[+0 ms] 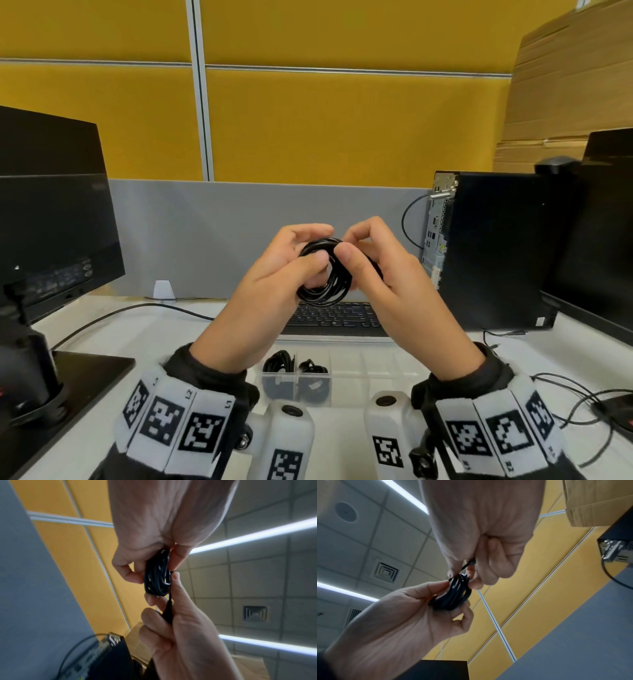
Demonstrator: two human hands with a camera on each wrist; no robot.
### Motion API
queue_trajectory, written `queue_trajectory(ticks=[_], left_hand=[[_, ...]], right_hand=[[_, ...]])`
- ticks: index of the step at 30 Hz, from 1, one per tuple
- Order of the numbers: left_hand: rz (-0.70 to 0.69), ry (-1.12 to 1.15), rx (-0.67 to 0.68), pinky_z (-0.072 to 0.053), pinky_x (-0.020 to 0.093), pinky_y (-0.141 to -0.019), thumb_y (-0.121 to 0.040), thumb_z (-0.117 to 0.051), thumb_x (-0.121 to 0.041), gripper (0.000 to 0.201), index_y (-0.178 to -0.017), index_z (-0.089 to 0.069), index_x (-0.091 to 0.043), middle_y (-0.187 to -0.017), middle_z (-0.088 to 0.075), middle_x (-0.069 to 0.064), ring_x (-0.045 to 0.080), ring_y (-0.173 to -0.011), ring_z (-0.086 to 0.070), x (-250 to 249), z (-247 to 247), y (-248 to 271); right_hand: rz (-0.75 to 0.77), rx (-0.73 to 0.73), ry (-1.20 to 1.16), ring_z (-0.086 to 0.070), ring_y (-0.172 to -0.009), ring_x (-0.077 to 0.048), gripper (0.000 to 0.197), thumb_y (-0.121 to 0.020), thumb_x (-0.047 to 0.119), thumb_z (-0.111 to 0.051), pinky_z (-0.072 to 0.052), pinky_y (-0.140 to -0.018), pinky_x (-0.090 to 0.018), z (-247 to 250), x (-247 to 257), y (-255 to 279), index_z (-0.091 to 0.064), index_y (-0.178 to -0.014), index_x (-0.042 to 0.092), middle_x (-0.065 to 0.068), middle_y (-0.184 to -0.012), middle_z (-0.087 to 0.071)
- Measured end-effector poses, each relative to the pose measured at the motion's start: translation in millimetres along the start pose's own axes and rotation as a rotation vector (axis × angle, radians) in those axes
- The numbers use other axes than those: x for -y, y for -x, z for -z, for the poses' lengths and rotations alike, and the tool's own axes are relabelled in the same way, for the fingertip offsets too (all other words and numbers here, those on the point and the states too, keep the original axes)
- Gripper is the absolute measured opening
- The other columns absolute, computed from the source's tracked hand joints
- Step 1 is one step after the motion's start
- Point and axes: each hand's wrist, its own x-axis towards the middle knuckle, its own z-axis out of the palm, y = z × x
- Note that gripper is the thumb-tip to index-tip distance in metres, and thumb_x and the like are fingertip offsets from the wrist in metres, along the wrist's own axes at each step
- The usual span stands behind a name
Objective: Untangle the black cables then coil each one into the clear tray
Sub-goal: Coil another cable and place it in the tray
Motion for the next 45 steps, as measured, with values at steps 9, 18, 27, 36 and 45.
queue_trajectory(ticks=[9,18,27,36,45], left_hand=[[-0.048,0.119,-0.119,-0.035,0.020,-0.067,-0.095,-0.043,-0.022,0.021,-0.108,-0.054,-0.010,-0.058,-0.038,-0.010,0.004,-0.057,-0.038,6,-6,-1],[-0.273,-0.310,-0.111,-0.039,0.012,-0.066,-0.092,-0.032,-0.034,0.025,-0.103,-0.050,-0.020,-0.066,-0.047,-0.020,-0.001,-0.065,-0.043,17,-21,5],[-0.301,-0.368,-0.103,-0.041,0.012,-0.070,-0.095,-0.032,-0.036,0.024,-0.115,-0.045,-0.032,-0.081,-0.051,-0.028,-0.003,-0.072,-0.049,25,-21,6],[-0.310,-0.342,-0.140,-0.046,0.023,-0.076,-0.095,-0.032,-0.032,0.027,-0.121,-0.040,-0.036,-0.082,-0.044,-0.011,0.007,-0.079,-0.050,27,-17,3],[-0.195,-0.206,-0.134,-0.049,0.026,-0.077,-0.098,-0.036,-0.031,0.020,-0.115,-0.044,-0.037,-0.094,-0.049,0.015,0.013,-0.085,-0.055,27,-9,2]], right_hand=[[0.140,-0.161,0.442,-0.042,-0.059,-0.006,0.017,-0.097,0.033,-0.045,-0.030,-0.055,-0.024,14,-8,1,-0.054,-0.091,0.021,0.014,-0.063,-0.047],[0.089,-0.435,0.104,-0.049,-0.093,-0.005,0.015,-0.092,0.017,-0.057,-0.038,-0.075,-0.010,14,-6,-3,-0.068,-0.095,0.025,-0.004,-0.096,-0.050],[-0.198,-0.274,-0.307,-0.057,-0.078,-0.011,0.017,-0.090,0.014,-0.058,-0.050,-0.073,-0.019,11,-17,-4,-0.071,-0.094,0.023,-0.010,-0.086,-0.062],[-0.490,-0.215,-0.871,-0.063,-0.077,-0.013,0.015,-0.090,0.013,-0.054,-0.055,-0.071,-0.024,-9,-20,-6,-0.068,-0.095,0.011,-0.002,-0.081,-0.068],[-0.605,-0.146,-1.145,-0.070,-0.072,-0.016,0.022,-0.081,0.010,-0.057,-0.057,-0.062,-0.026,-7,-19,-6,-0.063,-0.099,-0.001,-0.012,-0.083,-0.070]])
